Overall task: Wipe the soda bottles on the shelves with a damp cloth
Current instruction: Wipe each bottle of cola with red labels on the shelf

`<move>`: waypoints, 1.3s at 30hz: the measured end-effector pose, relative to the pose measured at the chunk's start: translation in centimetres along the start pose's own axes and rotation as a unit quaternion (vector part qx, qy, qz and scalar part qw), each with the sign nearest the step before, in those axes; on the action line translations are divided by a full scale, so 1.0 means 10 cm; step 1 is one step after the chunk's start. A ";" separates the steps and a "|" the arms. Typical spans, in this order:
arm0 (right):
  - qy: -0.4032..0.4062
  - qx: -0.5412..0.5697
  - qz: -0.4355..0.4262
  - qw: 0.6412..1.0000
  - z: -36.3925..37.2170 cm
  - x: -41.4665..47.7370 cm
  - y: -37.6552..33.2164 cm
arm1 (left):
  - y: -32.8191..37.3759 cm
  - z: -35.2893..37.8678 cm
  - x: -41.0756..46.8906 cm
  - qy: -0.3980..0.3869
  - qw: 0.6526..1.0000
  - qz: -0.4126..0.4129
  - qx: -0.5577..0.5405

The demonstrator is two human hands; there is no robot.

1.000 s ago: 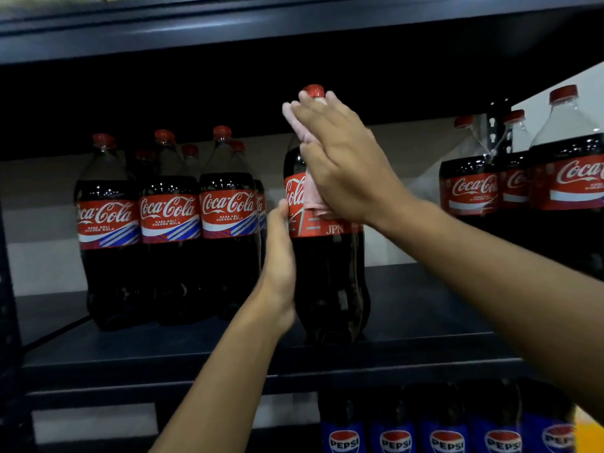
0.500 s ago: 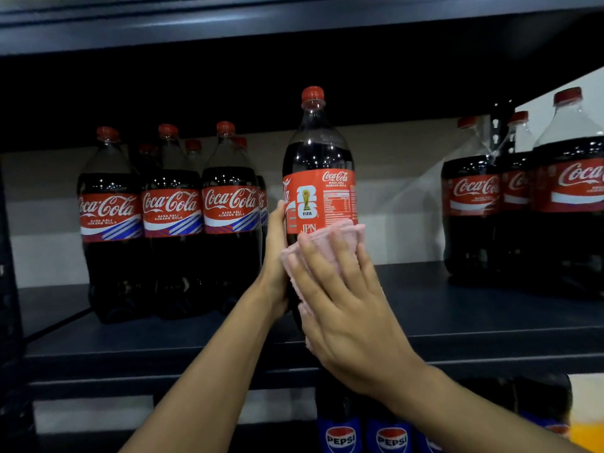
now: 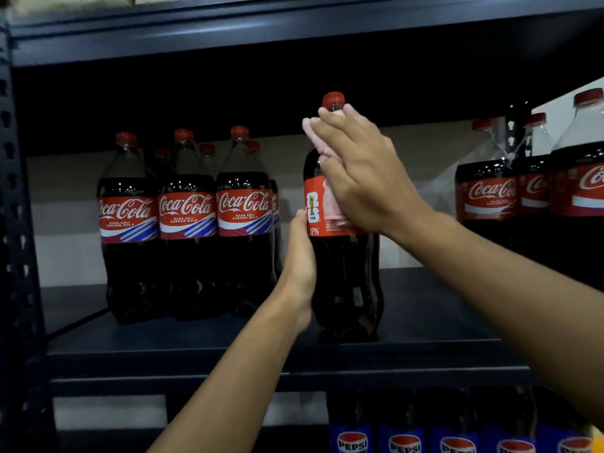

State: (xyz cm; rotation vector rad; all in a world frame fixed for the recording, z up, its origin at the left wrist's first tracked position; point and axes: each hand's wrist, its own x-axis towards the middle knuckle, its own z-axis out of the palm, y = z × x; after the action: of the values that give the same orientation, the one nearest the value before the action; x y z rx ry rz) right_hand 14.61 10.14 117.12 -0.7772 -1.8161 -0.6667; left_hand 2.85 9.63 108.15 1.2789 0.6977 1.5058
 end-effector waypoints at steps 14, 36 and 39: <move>-0.007 -0.143 -0.123 0.982 0.46 -1.45 -0.26 | -0.11 -0.14 0.28 -0.051 0.996 0.019 -0.069; 0.065 -0.004 -0.013 0.998 0.35 -0.67 -0.20 | -0.10 -0.06 0.04 0.006 0.997 0.070 -0.013; 0.018 -0.029 -0.023 0.999 0.48 -1.18 -0.33 | -0.11 -0.16 0.11 -0.013 0.996 0.082 -0.020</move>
State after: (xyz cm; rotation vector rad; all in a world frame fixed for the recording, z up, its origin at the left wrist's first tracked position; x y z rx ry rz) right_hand 12.70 9.16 104.18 -0.7580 -1.7927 -0.7618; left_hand 1.80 11.29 107.14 1.3502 0.5532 1.6243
